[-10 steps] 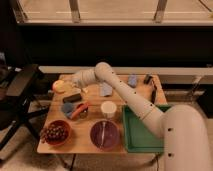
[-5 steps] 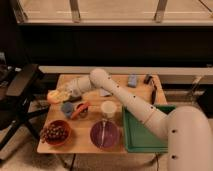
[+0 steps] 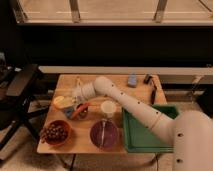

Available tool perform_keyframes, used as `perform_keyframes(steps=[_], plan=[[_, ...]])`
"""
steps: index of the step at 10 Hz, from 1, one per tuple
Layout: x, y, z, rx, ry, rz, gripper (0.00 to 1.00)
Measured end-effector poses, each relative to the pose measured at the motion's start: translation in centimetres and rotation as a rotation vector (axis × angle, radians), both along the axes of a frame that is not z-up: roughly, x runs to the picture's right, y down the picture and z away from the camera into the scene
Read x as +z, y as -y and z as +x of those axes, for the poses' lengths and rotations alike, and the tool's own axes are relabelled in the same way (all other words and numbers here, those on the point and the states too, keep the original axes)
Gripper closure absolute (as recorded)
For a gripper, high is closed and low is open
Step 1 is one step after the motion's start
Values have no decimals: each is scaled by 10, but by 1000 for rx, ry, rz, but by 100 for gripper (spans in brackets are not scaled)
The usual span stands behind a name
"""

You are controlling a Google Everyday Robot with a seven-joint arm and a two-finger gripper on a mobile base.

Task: Place apple in plastic cup

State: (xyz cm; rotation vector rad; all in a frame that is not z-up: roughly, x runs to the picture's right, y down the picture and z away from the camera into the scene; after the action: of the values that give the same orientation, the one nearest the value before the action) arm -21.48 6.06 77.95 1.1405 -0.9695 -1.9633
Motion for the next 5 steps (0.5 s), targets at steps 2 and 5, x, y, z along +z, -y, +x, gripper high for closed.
perform_keyframes(steps=[2, 5], plan=[[7, -10, 1, 8, -14, -17, 28], [11, -1, 12, 33, -46, 6, 20]])
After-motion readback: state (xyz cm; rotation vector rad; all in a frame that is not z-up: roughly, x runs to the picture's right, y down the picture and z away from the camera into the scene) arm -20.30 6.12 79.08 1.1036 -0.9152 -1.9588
